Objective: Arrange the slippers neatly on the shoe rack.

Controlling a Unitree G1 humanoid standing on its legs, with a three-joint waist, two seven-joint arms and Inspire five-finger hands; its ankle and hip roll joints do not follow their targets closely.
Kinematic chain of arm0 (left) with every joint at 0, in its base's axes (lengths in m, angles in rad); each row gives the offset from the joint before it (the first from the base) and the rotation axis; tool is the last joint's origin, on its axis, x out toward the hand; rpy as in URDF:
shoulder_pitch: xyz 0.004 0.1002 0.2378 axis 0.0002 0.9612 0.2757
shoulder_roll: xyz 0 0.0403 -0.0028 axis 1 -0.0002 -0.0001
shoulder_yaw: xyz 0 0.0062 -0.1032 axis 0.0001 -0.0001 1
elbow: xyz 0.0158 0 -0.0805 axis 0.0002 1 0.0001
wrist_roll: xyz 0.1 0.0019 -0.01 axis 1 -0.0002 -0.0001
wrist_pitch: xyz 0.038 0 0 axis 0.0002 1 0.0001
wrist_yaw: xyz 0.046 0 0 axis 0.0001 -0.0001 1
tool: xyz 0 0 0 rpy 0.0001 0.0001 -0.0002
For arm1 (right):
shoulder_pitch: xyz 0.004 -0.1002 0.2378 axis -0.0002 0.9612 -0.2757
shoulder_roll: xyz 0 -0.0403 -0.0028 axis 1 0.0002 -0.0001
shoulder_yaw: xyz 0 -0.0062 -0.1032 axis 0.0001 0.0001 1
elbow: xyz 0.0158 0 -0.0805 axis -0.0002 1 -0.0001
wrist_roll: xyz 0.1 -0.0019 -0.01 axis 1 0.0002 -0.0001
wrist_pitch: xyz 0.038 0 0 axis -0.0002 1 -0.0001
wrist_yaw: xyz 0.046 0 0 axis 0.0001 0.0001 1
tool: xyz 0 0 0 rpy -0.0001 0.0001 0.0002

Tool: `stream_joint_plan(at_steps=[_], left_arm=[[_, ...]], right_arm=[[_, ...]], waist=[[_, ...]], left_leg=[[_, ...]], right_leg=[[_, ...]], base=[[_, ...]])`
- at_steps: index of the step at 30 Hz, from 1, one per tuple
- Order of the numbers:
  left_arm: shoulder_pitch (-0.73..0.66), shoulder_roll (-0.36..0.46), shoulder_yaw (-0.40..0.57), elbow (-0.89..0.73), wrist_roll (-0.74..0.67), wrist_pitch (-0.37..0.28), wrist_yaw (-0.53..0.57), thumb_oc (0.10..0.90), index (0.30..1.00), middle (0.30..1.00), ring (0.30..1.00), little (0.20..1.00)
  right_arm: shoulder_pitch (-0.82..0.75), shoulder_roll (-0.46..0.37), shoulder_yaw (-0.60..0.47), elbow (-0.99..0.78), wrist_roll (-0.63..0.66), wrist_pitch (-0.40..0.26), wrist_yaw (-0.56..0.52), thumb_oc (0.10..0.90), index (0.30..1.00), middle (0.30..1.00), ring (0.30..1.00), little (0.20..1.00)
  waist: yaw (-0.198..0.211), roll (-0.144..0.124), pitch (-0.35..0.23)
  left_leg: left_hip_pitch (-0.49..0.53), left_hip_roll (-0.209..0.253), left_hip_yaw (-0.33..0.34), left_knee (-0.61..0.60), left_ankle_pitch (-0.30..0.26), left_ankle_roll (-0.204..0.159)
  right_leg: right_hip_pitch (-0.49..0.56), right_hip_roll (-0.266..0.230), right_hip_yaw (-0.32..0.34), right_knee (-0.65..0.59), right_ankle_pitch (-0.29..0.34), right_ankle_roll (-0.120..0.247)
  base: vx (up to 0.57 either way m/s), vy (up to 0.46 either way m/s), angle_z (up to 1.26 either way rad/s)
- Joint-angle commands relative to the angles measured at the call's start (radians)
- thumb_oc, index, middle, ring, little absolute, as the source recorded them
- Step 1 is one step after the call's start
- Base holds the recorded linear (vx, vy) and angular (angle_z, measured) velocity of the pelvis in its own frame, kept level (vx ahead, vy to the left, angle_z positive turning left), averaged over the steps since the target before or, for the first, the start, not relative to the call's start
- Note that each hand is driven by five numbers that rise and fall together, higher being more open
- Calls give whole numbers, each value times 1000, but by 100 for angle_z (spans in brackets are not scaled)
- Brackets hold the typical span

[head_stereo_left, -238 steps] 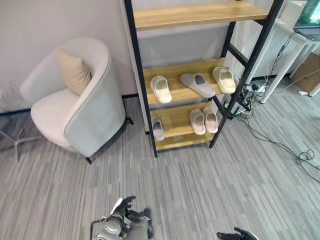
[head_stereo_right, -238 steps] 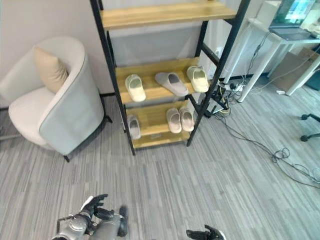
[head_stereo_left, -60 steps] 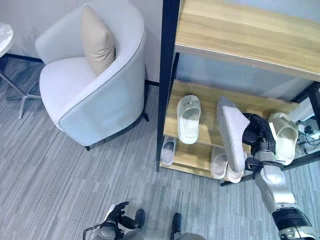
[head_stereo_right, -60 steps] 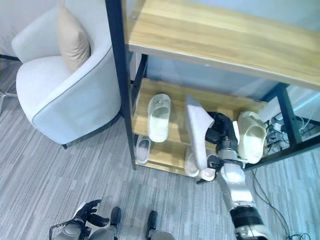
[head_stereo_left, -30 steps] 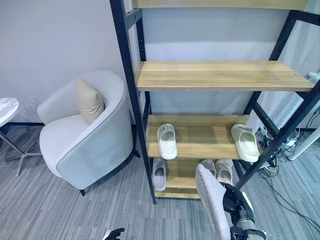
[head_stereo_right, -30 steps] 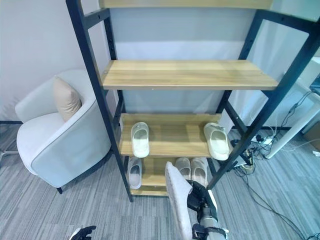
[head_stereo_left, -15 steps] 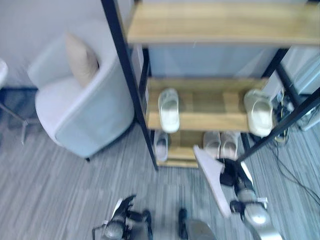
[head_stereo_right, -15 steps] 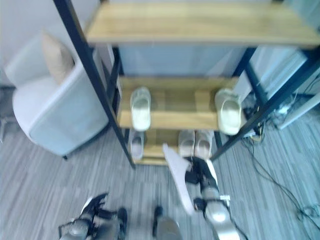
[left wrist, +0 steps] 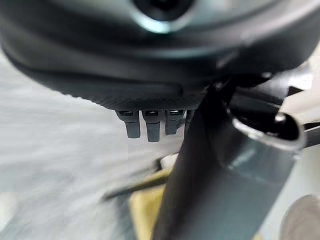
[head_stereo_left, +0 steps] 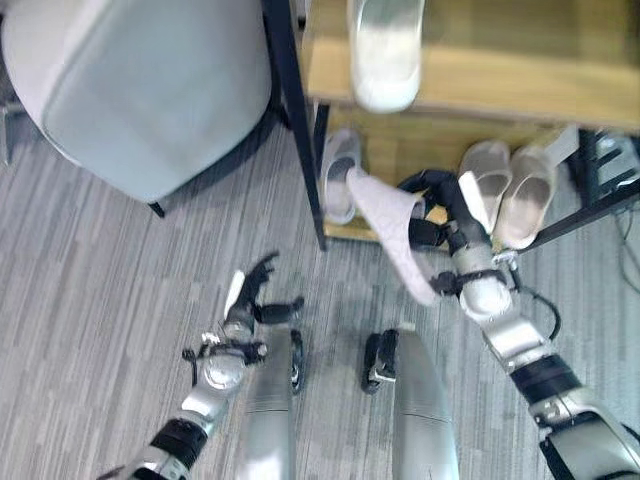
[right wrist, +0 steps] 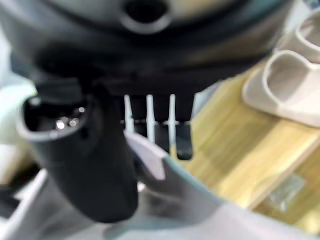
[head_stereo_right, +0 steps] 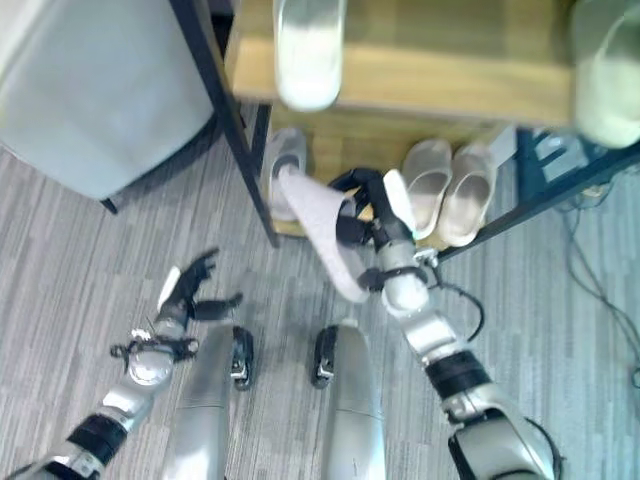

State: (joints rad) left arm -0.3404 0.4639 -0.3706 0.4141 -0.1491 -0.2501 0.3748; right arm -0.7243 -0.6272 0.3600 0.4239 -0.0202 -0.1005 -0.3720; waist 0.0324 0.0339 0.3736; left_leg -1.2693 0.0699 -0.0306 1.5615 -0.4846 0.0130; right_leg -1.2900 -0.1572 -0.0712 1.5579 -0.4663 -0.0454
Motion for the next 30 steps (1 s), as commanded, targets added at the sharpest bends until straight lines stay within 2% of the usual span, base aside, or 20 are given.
stream_joint_plan(at_steps=[1,6,7,8,10,11,16,18,19,22,30], left_arm=[[-81,14,48,-111,96,-78,165,800,900,900,900,900],[-155,51,59,-239,150,-81,326,800,900,900,900,900],[-156,50,60,-239,150,-81,326,800,900,900,900,900],[-174,51,54,-258,170,-84,379,800,900,900,900,900],[-179,49,47,-265,164,-81,399,800,900,900,900,900],[-182,41,35,-273,178,-66,432,800,900,900,900,900],[-169,31,-20,-327,188,-70,457,800,900,900,900,900],[-169,36,-32,-339,189,-74,458,800,900,900,900,900],[-158,46,-46,-355,188,-80,460,800,900,900,900,900],[-135,63,-45,-382,182,-90,455,800,900,900,900,900],[-111,71,-74,-357,169,-95,428,800,900,900,900,900]], right_arm=[[-186,-56,-50,-32,0,-37,-119,400,300,300,300,300],[-385,-93,-14,59,48,-46,-209,400,300,300,300,300],[-387,-93,-12,60,48,-46,-209,400,300,300,300,300],[-439,-118,6,63,60,-49,-227,400,300,300,300,300],[-459,-127,11,49,64,-51,-237,400,300,300,300,300],[-475,-148,6,16,59,-40,-253,400,300,300,300,300],[-584,-198,45,57,83,-47,-295,400,300,300,300,300],[-632,-214,73,94,91,-45,-306,400,300,300,300,300],[-695,-234,128,163,100,-42,-319,400,300,300,300,300],[-762,-248,195,239,124,-44,-323,400,300,300,300,300],[-853,-264,295,379,227,-61,-276,400,300,300,300,300]], waist=[[10,12,-26],[9,18,31],[8,18,31],[8,18,55],[5,16,65],[-3,11,88],[4,-8,140],[9,-12,145],[19,-13,146],[31,-12,146],[52,-21,146]], left_leg=[[-71,-20,-29,158,-151,39],[-236,-40,-57,453,-249,33],[-238,-40,-57,455,-250,33],[-269,-48,-67,539,-273,31],[-283,-53,-71,572,-282,28],[-300,-54,-74,635,-306,23],[-301,-49,-74,705,-331,15],[-301,-47,-76,717,-336,12],[-301,-41,-78,729,-346,9],[-301,-33,-82,739,-356,7],[-301,-31,-106,739,-356,7]], right_leg=[[-24,-9,42,134,-178,18],[-187,-24,87,449,-260,33],[-189,-24,88,451,-261,33],[-217,-24,109,540,-280,36],[-229,-27,118,575,-285,37],[-246,-36,134,642,-303,39],[-261,-43,156,725,-310,40],[-263,-46,158,735,-312,37],[-273,-52,163,749,-316,35],[-277,-57,156,753,-317,34],[-271,-56,138,736,-311,40]], base=[[87,39,3],[105,38,10],[125,16,6],[86,7,2],[108,2,8],[100,-5,11],[33,-7,3],[0,0,0],[0,0,0],[10,22,-2],[4,8,-1]])
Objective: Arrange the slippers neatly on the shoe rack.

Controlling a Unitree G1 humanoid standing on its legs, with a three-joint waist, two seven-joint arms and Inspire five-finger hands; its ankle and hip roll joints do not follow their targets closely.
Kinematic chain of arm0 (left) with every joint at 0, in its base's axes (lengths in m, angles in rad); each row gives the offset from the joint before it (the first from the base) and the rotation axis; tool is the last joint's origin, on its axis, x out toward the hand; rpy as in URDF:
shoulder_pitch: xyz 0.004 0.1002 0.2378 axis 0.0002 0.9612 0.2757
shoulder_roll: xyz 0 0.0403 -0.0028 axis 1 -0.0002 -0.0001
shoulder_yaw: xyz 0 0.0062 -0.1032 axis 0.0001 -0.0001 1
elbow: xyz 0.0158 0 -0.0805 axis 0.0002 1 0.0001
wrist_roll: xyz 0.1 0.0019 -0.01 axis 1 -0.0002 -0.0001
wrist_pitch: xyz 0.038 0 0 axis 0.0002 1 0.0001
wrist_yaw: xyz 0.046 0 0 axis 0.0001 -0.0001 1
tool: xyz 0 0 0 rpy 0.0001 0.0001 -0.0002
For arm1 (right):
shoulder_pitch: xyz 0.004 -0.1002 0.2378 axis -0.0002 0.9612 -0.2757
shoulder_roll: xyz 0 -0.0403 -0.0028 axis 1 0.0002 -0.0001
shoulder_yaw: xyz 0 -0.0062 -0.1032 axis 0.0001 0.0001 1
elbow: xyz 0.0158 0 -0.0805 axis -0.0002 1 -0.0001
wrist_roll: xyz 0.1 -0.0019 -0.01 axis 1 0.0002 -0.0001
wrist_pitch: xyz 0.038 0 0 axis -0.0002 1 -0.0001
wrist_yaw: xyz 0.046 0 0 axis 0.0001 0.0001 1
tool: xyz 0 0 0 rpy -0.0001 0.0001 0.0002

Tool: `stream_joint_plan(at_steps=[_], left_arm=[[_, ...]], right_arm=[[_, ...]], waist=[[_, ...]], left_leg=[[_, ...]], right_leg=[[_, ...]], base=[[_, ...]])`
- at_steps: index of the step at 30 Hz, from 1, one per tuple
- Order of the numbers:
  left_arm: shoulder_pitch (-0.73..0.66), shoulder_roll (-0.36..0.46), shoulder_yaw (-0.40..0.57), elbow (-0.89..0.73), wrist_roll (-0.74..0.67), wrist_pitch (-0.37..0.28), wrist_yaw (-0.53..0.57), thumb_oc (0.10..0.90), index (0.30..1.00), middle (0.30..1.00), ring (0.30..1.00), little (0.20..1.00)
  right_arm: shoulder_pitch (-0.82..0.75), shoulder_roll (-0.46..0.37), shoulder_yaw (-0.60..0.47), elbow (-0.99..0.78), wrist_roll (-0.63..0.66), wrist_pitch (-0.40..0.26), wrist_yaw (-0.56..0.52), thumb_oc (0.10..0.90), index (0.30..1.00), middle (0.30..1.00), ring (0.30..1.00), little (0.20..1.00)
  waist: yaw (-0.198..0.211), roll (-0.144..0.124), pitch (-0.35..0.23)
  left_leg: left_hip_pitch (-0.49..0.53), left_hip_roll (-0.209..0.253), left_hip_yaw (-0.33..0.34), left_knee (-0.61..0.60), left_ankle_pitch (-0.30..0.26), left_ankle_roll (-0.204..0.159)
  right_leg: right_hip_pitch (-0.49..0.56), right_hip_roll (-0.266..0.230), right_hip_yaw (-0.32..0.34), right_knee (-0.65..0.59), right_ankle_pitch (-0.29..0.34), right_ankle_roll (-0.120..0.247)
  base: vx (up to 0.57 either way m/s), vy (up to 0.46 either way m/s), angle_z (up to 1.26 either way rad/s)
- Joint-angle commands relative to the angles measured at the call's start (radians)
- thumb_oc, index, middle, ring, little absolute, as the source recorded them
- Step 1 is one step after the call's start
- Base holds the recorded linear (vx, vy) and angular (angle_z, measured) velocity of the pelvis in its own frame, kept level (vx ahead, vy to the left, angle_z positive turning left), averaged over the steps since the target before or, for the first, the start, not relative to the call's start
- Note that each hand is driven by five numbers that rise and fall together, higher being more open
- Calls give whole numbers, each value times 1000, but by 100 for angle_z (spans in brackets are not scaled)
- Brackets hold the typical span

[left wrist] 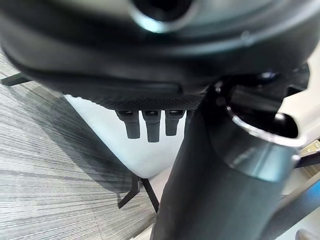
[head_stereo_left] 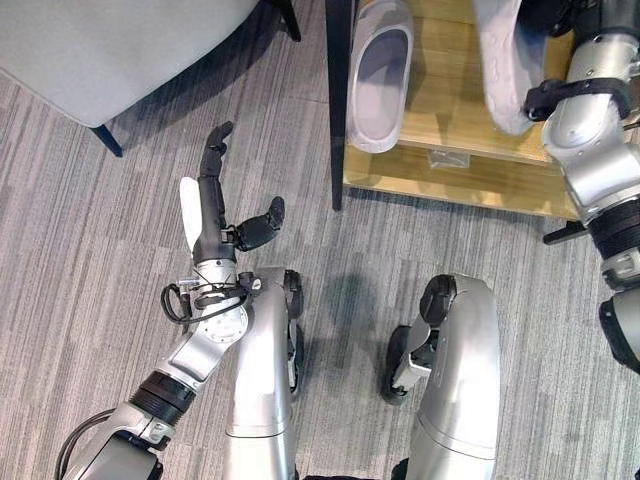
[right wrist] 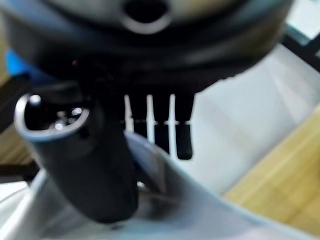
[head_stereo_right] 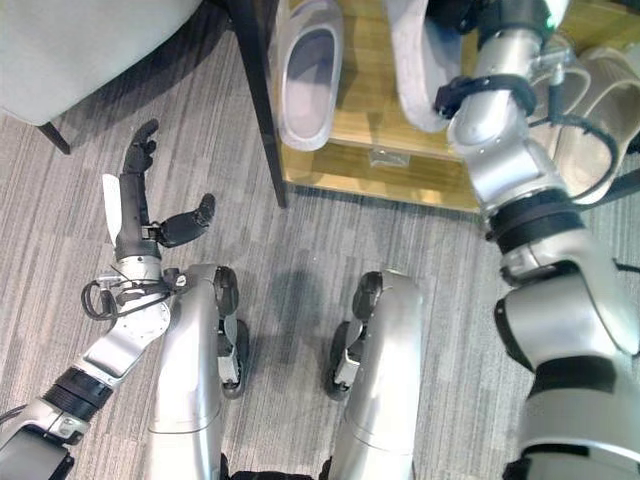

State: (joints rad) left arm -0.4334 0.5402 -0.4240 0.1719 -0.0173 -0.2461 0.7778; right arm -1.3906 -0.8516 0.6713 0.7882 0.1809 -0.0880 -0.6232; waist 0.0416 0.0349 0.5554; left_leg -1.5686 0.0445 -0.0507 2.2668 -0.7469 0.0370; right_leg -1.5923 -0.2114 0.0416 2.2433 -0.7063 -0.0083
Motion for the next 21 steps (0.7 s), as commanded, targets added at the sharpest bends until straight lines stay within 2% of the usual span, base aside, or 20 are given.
stream_joint_plan(at_steps=[1,9,16,21], left_arm=[[-19,-6,-21,-114,37,-99,25,800,900,900,900,900],[-6,2,-41,-129,-4,-126,-33,800,900,900,900,900],[6,4,-54,-119,-14,-136,-41,800,900,900,900,900],[28,23,-63,-161,-12,-148,-51,800,900,900,900,900]], right_arm=[[-188,-39,-14,17,27,-74,-24,400,300,300,300,300],[-197,1,45,208,118,-90,51,400,300,300,300,300],[-153,25,41,277,138,-102,67,400,300,300,300,300],[-181,25,81,301,150,-106,81,400,300,300,300,300]], waist=[[43,-21,-36],[59,-18,-35],[65,-16,-35],[84,-17,-35]], left_leg=[[-1,-6,-86,33,-94,-17],[-1,-3,-90,32,-93,-17],[-1,-4,-92,35,-95,-14],[-1,0,-89,30,-99,-13]], right_leg=[[31,-2,25,51,-71,3],[28,-4,28,50,-66,4],[31,-10,31,47,-65,1],[23,-11,34,49,-61,-3]], base=[[0,0,0],[-5,13,0],[0,0,0],[0,0,0]])
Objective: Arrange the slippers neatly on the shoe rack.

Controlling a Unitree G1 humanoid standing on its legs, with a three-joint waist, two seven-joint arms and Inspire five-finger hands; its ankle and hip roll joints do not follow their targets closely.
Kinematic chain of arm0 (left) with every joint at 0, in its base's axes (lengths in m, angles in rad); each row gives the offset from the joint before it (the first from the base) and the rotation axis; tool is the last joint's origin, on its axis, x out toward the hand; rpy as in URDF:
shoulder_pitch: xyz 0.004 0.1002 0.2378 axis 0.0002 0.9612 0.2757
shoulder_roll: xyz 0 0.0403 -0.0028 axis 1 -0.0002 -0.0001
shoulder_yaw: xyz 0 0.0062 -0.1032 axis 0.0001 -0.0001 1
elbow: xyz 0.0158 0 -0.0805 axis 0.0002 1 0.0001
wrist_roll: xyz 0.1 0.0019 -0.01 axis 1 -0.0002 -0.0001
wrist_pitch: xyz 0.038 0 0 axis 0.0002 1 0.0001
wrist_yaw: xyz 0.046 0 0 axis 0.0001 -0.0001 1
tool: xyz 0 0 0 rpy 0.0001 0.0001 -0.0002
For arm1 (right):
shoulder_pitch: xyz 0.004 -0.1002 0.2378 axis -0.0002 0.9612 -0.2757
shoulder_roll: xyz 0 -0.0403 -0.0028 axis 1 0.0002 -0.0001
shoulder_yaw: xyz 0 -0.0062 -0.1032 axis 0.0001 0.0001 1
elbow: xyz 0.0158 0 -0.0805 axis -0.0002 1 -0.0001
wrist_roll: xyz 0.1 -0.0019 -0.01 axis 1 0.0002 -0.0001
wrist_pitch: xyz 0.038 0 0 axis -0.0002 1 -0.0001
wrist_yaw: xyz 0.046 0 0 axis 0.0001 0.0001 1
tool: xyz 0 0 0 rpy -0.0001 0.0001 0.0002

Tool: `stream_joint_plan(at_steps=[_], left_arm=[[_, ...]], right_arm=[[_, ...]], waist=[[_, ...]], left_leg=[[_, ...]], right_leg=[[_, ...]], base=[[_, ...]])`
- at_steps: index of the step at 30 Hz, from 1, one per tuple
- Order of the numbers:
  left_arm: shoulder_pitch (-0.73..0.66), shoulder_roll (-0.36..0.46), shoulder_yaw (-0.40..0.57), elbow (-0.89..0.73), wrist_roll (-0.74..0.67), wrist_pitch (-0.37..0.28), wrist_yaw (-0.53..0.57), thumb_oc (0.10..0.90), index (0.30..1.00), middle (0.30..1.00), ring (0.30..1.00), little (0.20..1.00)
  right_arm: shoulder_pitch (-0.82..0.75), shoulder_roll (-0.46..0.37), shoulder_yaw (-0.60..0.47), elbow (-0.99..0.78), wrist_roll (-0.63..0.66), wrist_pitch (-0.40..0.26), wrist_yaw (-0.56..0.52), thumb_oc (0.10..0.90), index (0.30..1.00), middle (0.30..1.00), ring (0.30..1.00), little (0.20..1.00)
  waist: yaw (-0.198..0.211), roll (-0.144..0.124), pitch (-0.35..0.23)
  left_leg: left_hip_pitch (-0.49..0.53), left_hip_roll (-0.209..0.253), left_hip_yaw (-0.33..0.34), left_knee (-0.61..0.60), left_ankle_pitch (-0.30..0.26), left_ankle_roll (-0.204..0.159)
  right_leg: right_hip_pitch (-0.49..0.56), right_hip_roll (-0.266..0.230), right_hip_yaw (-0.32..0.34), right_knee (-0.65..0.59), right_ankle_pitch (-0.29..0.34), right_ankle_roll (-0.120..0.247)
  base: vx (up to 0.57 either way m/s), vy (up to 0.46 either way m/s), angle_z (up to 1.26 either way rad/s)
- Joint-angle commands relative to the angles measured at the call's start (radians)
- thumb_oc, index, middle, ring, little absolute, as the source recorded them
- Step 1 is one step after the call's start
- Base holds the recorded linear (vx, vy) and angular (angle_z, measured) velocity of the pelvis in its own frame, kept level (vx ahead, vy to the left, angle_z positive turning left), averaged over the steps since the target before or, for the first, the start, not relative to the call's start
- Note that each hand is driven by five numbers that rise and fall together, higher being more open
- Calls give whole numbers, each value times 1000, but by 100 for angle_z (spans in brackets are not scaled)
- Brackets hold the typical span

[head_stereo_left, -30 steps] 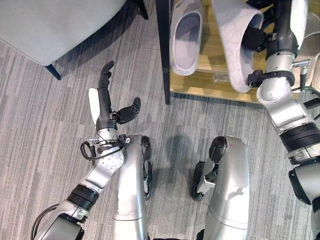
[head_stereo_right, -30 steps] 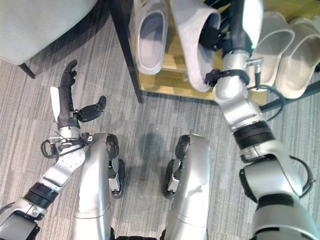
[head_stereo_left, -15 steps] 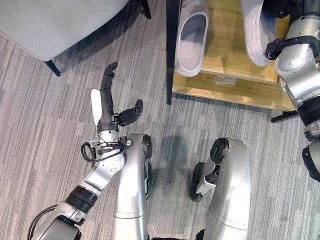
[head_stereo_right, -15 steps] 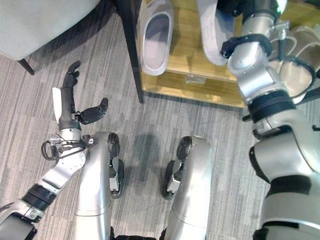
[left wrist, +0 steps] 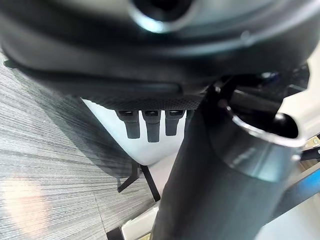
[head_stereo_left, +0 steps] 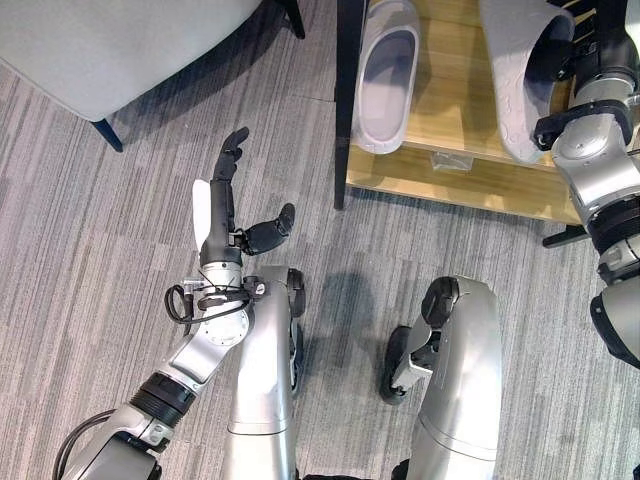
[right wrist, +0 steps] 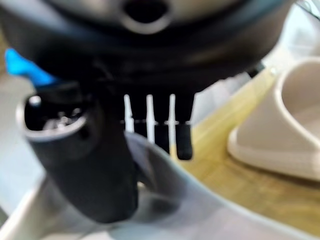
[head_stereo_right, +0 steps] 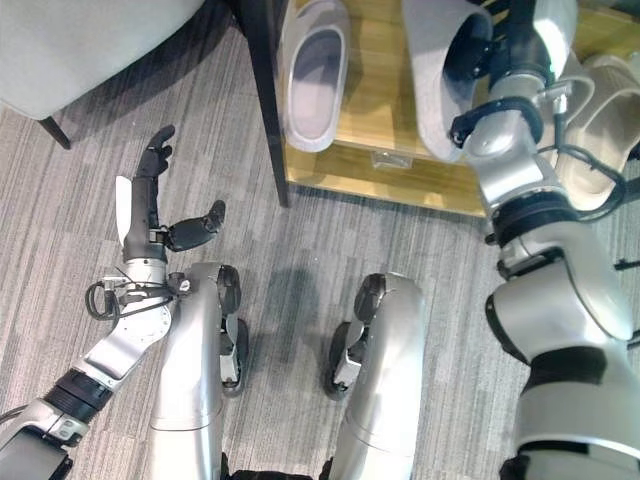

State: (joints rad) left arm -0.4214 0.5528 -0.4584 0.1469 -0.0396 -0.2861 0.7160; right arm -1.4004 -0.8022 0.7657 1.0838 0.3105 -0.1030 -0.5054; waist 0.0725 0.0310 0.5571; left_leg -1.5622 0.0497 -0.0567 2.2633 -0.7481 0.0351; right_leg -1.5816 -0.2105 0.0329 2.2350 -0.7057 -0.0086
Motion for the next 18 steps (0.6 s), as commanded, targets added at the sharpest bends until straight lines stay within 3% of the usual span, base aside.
stream_joint_plan(at_steps=[1,8,9,10,18], left_arm=[[21,15,-42,-144,11,-113,6,800,900,900,900,900],[22,13,-58,-136,2,-120,-5,800,900,900,900,900],[24,14,-57,-133,1,-120,-7,800,900,900,900,900],[23,9,-56,-121,-4,-117,-2,800,900,900,900,900],[32,-1,-52,-103,-9,-110,6,800,900,900,900,900]], right_arm=[[-181,-13,4,33,23,-91,-32,400,300,300,300,300],[-202,14,40,92,12,-87,-24,400,300,300,300,300],[-205,14,44,104,11,-85,-23,753,829,829,829,829],[-206,19,43,122,8,-78,-31,800,900,900,900,900],[-215,7,54,136,20,-85,-33,800,900,900,900,900]], waist=[[60,-10,-37],[70,-14,-37],[72,-15,-37],[74,-19,-37],[68,-26,-37]], left_leg=[[-8,-5,-82,34,-99,-9],[-8,-6,-80,28,-101,-7],[-8,-6,-80,27,-101,-7],[-8,-7,-77,23,-100,-8],[-8,-6,-77,25,-103,-12]], right_leg=[[12,-14,43,56,-60,-4],[12,-12,49,52,-59,-4],[12,-13,50,52,-59,-5],[12,-13,50,50,-58,-5],[12,-14,54,53,-57,-8]], base=[[0,0,0],[0,0,0],[0,0,0],[0,0,0],[0,0,0]])
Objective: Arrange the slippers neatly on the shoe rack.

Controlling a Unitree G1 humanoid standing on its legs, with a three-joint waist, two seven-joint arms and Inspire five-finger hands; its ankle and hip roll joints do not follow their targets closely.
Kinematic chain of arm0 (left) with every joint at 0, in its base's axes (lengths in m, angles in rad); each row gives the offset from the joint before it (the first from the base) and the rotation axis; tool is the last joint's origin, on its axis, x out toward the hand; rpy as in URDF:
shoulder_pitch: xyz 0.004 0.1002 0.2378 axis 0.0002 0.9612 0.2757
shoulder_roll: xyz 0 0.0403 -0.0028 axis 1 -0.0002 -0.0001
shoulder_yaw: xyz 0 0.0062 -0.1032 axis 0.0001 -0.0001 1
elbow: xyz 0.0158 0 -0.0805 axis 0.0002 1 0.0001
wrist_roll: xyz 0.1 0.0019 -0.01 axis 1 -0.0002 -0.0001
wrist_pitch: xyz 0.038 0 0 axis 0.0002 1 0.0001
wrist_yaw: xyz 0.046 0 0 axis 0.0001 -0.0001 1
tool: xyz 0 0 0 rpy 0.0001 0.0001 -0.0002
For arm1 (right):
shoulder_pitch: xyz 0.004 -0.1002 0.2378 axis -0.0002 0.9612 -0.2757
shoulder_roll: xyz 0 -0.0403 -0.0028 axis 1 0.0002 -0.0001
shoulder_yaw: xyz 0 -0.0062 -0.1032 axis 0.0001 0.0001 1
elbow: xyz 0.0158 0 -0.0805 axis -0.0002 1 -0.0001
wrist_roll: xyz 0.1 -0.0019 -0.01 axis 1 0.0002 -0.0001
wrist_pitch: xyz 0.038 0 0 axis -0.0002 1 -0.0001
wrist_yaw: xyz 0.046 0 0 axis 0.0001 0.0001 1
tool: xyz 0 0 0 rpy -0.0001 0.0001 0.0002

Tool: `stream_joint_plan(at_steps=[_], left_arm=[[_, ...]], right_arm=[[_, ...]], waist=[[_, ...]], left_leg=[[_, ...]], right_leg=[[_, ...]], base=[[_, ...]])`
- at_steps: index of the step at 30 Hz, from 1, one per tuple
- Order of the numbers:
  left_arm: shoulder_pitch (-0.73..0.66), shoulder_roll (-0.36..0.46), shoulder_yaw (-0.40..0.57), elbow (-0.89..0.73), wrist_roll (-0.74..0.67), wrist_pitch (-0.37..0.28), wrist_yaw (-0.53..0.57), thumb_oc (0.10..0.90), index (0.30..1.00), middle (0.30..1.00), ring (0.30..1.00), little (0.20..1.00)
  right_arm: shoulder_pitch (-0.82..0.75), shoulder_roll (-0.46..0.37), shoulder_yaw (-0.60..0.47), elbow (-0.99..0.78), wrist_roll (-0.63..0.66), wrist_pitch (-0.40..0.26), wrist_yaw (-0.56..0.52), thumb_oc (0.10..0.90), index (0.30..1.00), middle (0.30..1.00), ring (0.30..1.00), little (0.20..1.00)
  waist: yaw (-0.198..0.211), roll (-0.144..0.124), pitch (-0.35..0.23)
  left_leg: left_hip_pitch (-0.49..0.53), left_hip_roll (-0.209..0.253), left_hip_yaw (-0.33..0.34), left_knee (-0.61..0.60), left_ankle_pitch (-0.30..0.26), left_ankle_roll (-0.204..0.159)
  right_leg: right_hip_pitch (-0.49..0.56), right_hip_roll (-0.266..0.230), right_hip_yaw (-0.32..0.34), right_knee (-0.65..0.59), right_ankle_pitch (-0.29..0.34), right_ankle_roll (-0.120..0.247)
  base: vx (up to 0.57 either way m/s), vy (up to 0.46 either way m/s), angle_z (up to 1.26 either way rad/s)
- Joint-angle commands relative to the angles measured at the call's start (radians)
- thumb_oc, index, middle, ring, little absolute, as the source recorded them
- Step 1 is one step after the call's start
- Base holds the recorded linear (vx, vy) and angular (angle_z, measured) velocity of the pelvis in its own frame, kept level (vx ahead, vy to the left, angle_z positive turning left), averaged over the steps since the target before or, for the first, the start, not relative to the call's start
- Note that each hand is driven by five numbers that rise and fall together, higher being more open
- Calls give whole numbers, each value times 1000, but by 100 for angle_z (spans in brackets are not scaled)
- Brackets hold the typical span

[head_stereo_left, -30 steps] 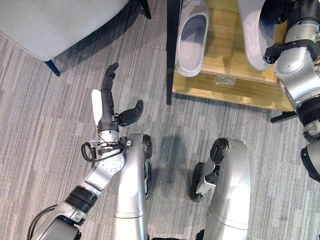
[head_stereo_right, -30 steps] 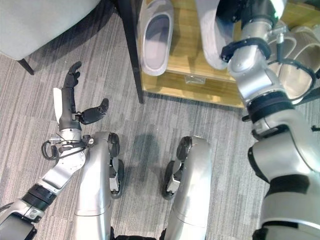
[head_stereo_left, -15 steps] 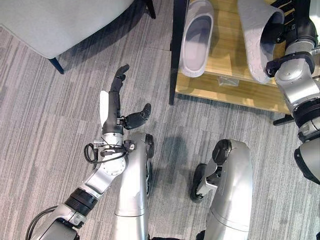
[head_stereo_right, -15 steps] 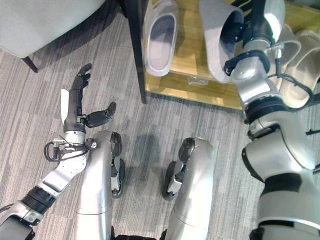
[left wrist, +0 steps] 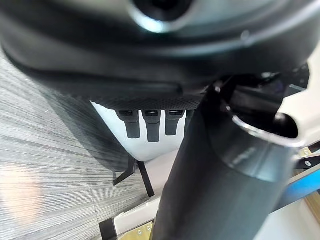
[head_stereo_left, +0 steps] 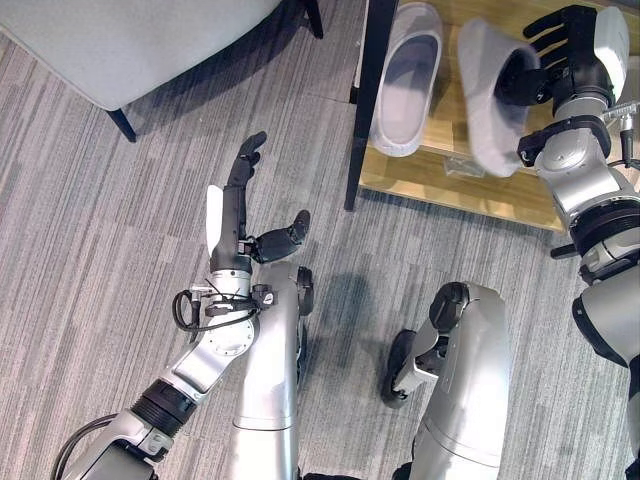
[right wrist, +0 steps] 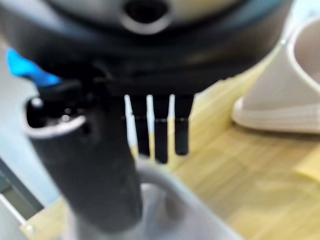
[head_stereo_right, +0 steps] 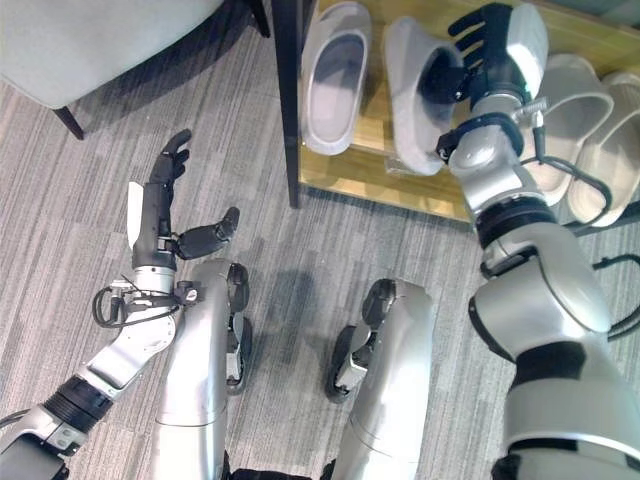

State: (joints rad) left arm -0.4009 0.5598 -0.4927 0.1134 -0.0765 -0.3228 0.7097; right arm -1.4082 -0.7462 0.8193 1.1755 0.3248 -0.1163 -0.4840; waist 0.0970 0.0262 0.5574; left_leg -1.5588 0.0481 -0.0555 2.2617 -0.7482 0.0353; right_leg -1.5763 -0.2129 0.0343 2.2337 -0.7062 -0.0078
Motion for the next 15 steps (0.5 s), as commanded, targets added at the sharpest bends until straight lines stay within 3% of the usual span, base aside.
stream_joint_plan(at_steps=[1,8,15], left_arm=[[13,-9,-18,-67,23,-74,11,800,900,900,900,900],[36,1,-27,-66,29,-68,-5,800,900,900,900,900],[52,3,-11,-54,36,-59,-14,800,900,900,900,900]], right_arm=[[-207,-55,2,42,19,-74,-48,800,900,900,900,900],[-180,-99,4,32,54,-83,-19,800,900,900,900,900],[-59,-166,-73,-137,109,-140,-9,800,900,900,900,900]], waist=[[43,-22,-37],[39,-18,-37],[28,-22,-37]], left_leg=[[-11,-5,-79,27,-103,-12],[-11,-5,-78,25,-102,-11],[-11,-7,-76,25,-98,-11]], right_leg=[[7,-12,53,54,-56,-10],[7,-16,56,53,-56,-13],[7,-16,55,53,-57,-16]], base=[[0,0,0],[0,0,0],[0,0,0]])
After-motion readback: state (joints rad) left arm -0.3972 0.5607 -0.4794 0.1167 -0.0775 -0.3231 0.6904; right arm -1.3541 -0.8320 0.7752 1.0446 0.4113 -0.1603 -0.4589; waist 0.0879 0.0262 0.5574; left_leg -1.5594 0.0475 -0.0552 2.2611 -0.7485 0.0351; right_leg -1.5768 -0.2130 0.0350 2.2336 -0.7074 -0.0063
